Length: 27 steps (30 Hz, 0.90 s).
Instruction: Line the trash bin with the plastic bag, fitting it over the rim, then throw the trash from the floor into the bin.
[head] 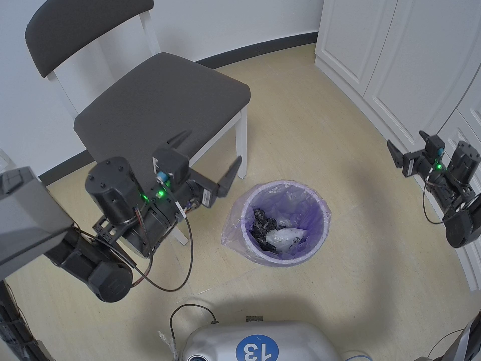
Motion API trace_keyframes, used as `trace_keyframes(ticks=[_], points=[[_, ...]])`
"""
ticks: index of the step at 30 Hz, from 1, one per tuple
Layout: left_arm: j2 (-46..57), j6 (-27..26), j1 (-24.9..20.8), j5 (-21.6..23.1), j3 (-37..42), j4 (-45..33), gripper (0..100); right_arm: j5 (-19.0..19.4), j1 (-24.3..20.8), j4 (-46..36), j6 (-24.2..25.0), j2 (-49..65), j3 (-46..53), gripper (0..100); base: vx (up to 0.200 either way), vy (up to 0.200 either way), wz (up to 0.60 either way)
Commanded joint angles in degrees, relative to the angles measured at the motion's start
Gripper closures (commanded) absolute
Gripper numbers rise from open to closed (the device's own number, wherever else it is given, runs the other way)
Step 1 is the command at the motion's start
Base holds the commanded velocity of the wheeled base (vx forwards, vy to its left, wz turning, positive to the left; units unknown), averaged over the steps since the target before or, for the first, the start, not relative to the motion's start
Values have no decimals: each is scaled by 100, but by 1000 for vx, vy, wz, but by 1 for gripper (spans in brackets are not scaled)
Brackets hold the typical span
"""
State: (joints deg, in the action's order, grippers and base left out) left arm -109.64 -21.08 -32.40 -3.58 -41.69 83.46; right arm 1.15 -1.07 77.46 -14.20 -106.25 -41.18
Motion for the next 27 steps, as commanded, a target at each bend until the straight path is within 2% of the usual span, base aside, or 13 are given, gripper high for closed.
trace_keyframes(ticks=[1, 5, 6, 7, 12, 17, 21, 25, 27], points=[[1041, 403, 305, -591, -392, -374, 0, -387, -640, -433, 304, 175, -1059, 0, 0, 0, 0], [1542, 411, 999, -582, -384, -1051, 0, -431, -1000, -530, 260, 201, -1340, 0, 0, 0, 0], [1542, 411, 999, -582, -384, -1051, 0, -431, -1000, -530, 260, 201, -1340, 0, 0, 0, 0], [1806, 411, 1289, -573, -384, -1376, 0, -431, -1070, -803, 181, 193, -1542, 0, 0, 0, 0], [2615, 411, 1825, -591, -410, -2448, 0, -422, -1070, -1699, -197, 263, -2149, 0, 0, 0, 0], [3353, 350, 1966, -608, -867, -4109, 0, -431, -1044, -2806, -522, 263, -3124, 0, 0, 0, 0], [3511, 350, 2071, -635, -1429, -5357, 0, -475, -1062, -3659, -689, 289, -3748, 0, 0, 0, 0], [3564, 306, 2476, -635, -1535, -5955, 0, -651, -1088, -4169, -672, 351, -4091, 0, 0, 0, 0], [3696, 253, 2564, -644, -1544, -6087, 0, -747, -1237, -4221, -601, 492, -4205, 0, 0, 0, 0]])
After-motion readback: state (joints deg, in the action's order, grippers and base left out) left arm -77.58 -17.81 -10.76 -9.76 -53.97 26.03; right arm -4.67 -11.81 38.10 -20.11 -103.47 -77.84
